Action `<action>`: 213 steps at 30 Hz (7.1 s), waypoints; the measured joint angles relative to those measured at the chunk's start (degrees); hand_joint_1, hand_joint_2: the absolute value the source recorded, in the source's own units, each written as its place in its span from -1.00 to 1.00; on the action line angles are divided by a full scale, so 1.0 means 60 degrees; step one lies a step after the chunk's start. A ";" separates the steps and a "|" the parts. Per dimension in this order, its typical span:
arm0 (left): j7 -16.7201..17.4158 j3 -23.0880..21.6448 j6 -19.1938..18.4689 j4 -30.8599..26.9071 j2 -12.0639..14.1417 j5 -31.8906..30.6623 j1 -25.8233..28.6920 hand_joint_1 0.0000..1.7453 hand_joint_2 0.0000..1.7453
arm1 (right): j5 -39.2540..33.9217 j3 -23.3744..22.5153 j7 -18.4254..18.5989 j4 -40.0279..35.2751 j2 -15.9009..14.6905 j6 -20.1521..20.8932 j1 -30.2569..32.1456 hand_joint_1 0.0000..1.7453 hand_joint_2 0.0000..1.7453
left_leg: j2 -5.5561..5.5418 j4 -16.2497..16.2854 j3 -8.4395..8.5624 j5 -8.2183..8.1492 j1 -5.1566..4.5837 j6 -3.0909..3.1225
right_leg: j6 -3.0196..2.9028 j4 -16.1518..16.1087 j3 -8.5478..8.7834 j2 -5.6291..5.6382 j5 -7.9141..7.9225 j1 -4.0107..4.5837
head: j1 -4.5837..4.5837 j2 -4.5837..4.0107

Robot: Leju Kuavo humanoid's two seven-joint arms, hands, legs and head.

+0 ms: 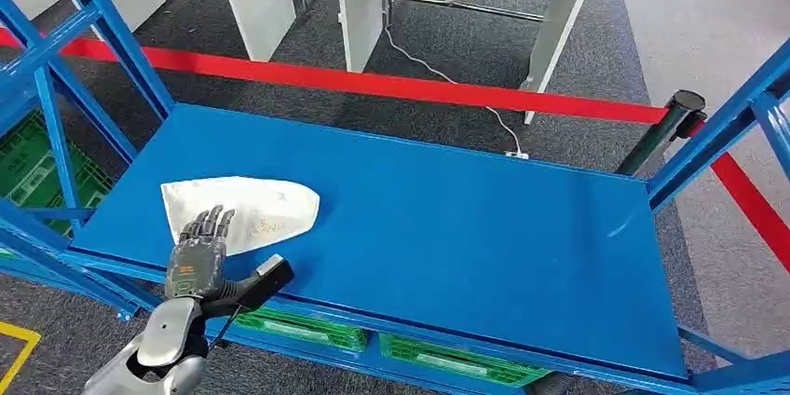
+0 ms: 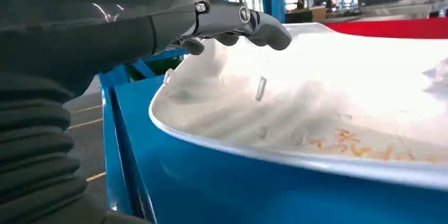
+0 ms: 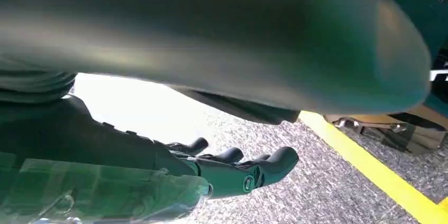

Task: Take the parts from the cabinet and place them on the table.

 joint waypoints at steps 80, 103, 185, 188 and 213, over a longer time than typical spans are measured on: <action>-0.4776 0.1209 0.2437 -0.1566 -0.1453 0.8611 0.0742 1.00 1.00 | 0.0055 0.0066 -0.0102 0.0000 0.0018 -0.0281 -0.0006 -1.00 -1.00 | -0.0039 -0.0167 0.0358 -0.0082 -0.0027 -0.0118 | -0.0136 -0.0070 0.0283 -0.0023 -0.0124 -0.0022 | 0.0000 0.0000; -0.4983 0.1209 0.2979 -0.3738 -0.1668 0.8357 0.0811 1.00 1.00 | 0.0055 0.0073 -0.0149 0.0000 0.0018 -0.0346 -0.0007 -1.00 -1.00 | -0.0038 -0.0168 0.0339 -0.0085 -0.0026 -0.0118 | -0.0133 -0.0072 0.0259 -0.0021 -0.0127 -0.0022 | 0.0000 0.0000; -0.1464 -0.2419 -0.3807 -0.4750 0.1596 -0.1046 -0.0541 -1.00 -1.00 | 0.0499 0.0445 -0.0255 0.0000 0.0004 0.0226 -0.0050 -1.00 -1.00 | -0.0037 -0.0171 0.0324 -0.0088 -0.0025 -0.0115 | -0.0133 -0.0075 0.0256 -0.0019 -0.0128 -0.0019 | 0.0000 0.0000; -0.1563 -0.2503 -0.3891 -0.4619 0.1621 -0.1020 -0.0425 -1.00 -1.00 | 0.0543 0.0481 -0.0277 0.0000 0.0004 0.0222 -0.0053 -1.00 -1.00 | -0.0037 -0.0170 0.0324 -0.0088 -0.0025 -0.0115 | -0.0133 -0.0076 0.0251 -0.0021 -0.0128 -0.0019 | 0.0000 0.0000; -0.1701 -0.2983 -0.4157 -0.3902 0.2295 -0.0488 0.0218 -1.00 -1.00 | 0.0695 0.0554 -0.0280 0.0000 0.0004 0.0259 -0.0070 -1.00 -1.00 | -0.0037 -0.0172 0.0321 -0.0088 -0.0023 -0.0115 | -0.0133 -0.0077 0.0248 -0.0022 -0.0129 -0.0018 | 0.0000 0.0000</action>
